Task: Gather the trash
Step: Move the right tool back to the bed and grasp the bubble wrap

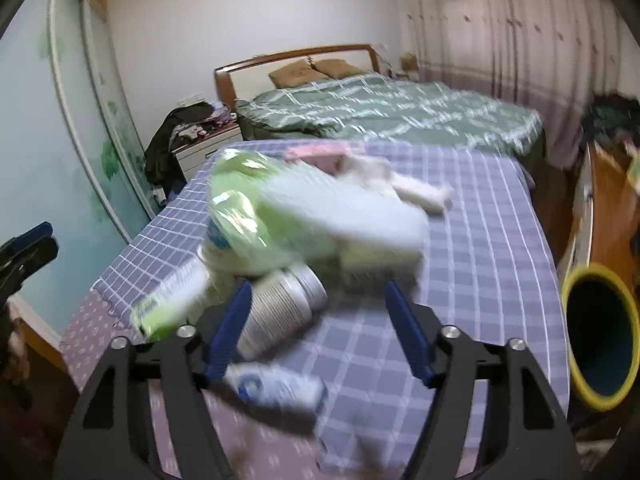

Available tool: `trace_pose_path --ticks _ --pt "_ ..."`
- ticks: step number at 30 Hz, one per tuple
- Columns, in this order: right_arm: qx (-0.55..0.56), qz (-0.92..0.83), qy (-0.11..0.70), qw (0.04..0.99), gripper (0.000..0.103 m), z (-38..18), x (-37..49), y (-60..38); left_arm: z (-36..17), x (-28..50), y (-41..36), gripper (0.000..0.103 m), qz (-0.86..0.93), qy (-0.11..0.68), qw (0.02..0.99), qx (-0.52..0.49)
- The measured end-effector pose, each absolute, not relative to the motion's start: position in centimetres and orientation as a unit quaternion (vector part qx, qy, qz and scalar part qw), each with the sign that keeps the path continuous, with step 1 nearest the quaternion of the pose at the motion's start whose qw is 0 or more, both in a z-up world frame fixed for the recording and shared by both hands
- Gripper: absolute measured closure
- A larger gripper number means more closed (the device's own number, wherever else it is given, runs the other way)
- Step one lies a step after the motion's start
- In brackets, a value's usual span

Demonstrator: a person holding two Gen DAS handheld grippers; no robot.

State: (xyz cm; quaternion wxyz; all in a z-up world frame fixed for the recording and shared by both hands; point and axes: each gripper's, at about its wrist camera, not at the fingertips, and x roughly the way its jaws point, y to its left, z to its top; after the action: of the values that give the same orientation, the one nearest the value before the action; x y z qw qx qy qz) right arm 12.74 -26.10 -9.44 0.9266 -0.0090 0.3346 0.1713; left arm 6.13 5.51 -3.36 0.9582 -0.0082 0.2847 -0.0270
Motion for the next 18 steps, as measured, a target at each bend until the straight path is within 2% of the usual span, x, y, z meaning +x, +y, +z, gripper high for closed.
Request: trace_pose_path --ticks 3,18 --pt "-0.039 0.167 0.329 0.929 0.049 -9.0 15.0 -24.4 -3.7 6.1 5.9 0.005 -0.032 0.286 0.958 -0.009" --pt "-0.138 0.175 0.345 0.912 0.05 -10.3 20.2 -21.0 -4.8 7.3 5.0 0.005 -0.05 0.301 0.952 -0.027"
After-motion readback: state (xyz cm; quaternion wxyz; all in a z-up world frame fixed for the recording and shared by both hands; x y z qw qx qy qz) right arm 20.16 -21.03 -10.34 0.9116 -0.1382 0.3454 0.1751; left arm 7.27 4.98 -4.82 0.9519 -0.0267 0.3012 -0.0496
